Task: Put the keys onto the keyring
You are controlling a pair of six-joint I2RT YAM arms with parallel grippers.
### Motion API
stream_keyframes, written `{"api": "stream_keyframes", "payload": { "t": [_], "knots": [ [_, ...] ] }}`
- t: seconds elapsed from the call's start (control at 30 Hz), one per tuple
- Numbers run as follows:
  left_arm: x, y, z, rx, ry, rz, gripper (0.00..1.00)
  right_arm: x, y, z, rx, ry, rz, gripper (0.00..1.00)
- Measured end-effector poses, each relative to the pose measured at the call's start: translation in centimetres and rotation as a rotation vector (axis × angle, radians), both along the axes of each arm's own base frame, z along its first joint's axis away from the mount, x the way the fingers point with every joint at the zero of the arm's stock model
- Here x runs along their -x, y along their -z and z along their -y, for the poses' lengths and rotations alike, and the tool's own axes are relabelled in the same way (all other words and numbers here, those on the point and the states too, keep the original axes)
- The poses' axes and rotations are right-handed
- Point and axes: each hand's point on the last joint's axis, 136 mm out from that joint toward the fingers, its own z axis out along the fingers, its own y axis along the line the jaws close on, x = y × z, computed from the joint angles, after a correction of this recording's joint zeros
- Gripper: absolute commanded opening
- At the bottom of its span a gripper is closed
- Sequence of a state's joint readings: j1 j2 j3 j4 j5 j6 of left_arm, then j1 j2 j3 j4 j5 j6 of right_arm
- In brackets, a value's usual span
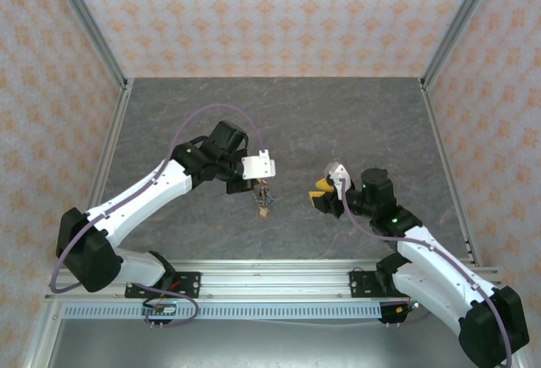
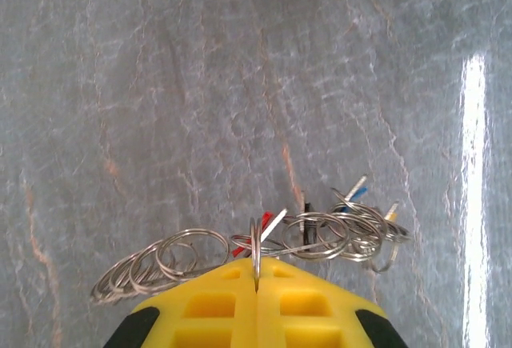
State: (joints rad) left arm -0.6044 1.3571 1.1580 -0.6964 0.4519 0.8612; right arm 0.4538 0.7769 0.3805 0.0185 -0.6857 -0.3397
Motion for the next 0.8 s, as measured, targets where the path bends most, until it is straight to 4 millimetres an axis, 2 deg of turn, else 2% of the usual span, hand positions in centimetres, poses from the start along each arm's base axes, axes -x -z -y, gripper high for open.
{"api": "stream_keyframes", "payload": {
  "t": [0.2, 0.37, 0.53, 0.8],
  "knots": [
    [0.2, 0.4, -1.6, -0.076, 0.011, -0.009, 0.00, -0.7, -0.3, 0.3, -0.002, 0.037, 0.019, 0.39],
    [-0.4, 1.5, -1.0, -0.103, 0.022, -0.051, 0.00, -0.8, -0.2, 0.4, 0.000, 0.046, 0.017, 0.39],
    [-1.2, 3.0, 0.4, -0.115, 0.045, -0.104, 0.00, -0.8, -0.1, 0.6, -0.001, 0.063, 0.017, 0.38],
    [-1.6, 4.9, 4.5, -0.134, 0.103, -0.160, 0.00, -1.1, -0.7, 1.1, -0.007, 0.102, 0.036, 0.38]
  ]
}}
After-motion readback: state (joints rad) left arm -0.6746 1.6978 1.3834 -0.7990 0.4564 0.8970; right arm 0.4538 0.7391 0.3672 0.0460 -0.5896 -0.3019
